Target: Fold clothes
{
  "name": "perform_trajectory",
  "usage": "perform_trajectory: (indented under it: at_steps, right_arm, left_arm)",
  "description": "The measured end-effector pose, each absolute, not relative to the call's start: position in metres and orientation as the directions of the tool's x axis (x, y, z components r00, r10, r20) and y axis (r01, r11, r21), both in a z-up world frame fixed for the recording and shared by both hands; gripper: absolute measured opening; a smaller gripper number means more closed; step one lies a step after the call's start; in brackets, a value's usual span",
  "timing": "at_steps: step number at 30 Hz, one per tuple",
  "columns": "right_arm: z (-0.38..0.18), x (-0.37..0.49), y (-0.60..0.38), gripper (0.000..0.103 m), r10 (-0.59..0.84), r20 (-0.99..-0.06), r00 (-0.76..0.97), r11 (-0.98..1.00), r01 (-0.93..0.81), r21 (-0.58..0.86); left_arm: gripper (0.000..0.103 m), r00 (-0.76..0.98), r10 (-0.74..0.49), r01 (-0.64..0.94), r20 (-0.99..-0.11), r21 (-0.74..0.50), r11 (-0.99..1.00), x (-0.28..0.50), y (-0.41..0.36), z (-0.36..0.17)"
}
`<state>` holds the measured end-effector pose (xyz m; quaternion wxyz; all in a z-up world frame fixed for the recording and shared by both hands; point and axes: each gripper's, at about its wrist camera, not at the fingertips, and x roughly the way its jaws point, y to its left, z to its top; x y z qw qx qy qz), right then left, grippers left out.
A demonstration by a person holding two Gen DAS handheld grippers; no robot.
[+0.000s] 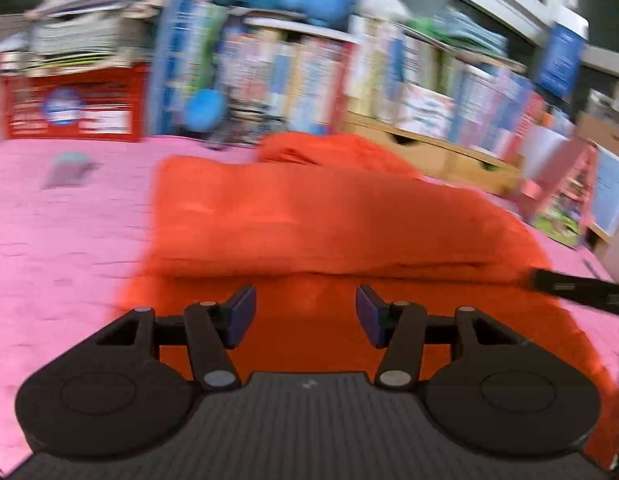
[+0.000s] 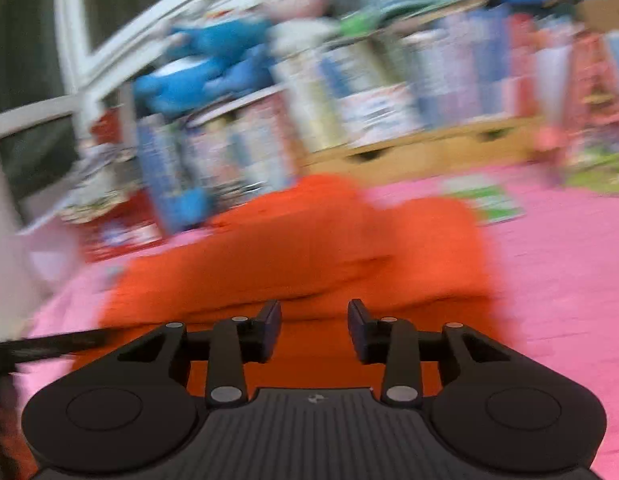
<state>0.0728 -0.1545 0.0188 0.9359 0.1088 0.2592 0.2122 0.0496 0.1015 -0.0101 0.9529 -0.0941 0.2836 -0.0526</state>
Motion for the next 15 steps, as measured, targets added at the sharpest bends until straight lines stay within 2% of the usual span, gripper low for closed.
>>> perform_trajectory:
  at_steps: [4,6,8,11,14,15]
  right_arm:
    - [0.001,0.086,-0.11,0.038,0.475,-0.52,0.71,0.88,-0.377,0.288]
    - [-0.011,0.091,-0.094,0.031,0.455,-0.57,0.684,0.89,-0.376,0.26]
    - [-0.015,0.093,-0.092,0.029,0.426,-0.59,0.686,0.903,-0.362,0.232]
    - [-0.019,0.096,-0.098,0.009,0.398,-0.599,0.695,0.916,-0.34,0.214]
    - [-0.021,0.1,-0.113,0.0,0.374,-0.604,0.704,0.927,-0.304,0.219]
    - [-0.022,0.101,-0.119,0.0,0.369,-0.603,0.707,0.929,-0.294,0.223]
  left_arm:
    - [0.053,0.8,-0.173,0.078,-0.574,-0.185,0.98,0.07,0.076,-0.023]
    - [0.054,0.788,-0.124,0.063,-0.603,-0.121,0.991,0.08,0.072,-0.034]
    - [0.055,0.79,-0.098,0.072,-0.605,-0.068,0.995,0.081,0.07,-0.037]
    - [0.055,0.791,-0.069,0.069,-0.608,-0.023,0.997,0.079,0.074,-0.038]
    - [0.055,0.795,-0.048,0.039,-0.604,-0.028,0.999,0.076,0.093,-0.039]
    - [0.055,0.797,-0.039,0.027,-0.603,-0.028,0.999,0.074,0.101,-0.04]
